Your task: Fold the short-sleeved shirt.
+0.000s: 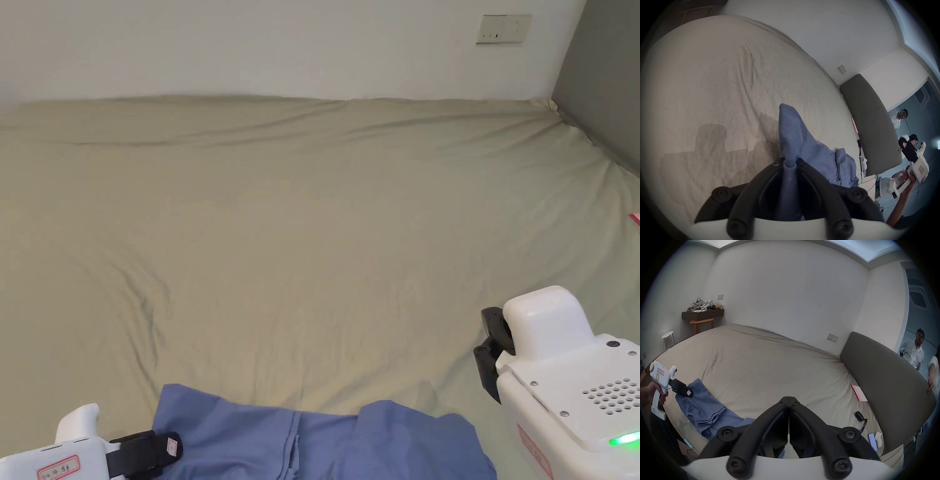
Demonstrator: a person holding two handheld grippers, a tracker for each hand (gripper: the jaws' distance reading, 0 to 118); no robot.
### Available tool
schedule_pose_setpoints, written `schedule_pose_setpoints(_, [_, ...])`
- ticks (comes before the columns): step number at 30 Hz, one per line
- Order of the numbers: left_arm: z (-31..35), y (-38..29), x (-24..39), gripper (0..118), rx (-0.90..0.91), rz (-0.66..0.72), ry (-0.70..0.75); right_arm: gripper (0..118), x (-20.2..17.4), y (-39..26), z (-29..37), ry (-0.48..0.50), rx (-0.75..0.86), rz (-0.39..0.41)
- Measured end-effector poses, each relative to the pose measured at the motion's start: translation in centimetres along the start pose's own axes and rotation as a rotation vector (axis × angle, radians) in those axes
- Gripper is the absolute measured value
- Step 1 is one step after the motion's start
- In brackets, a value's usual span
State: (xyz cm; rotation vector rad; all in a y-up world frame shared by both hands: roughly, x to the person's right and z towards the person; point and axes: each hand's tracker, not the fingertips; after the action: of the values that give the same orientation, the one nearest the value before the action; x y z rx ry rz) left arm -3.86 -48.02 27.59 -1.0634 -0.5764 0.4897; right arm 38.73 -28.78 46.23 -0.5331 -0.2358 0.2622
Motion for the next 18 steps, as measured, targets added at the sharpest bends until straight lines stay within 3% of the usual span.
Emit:
schedule_pose_setpoints(4, [1.8, 1.2, 0.1, 11, 0.036, -0.093, 0.067, 3, -0.1, 0.0, 0.0, 0.003, -0.003, 0.011])
schedule_pose_setpoints(9, [5.9, 3.9, -1.5, 11, 0.112, -0.116, 0.182, 3, 0.0, 0.2, -0.3, -0.001, -0.003, 0.006])
schedule_pose_setpoints(14, [9.8, 6.4, -0.4, 11, 0.188, -0.282, 0.527, 3, -0.4, 0.4, -0.5, 0.012, 0.004, 0.003])
schedule_pose_setpoints(18, [10.8, 6.0, 4.2, 11, 0.214, -0.320, 0.508, 3, -0.8, 0.5, -0.6, 0.028, 0.010, 0.004])
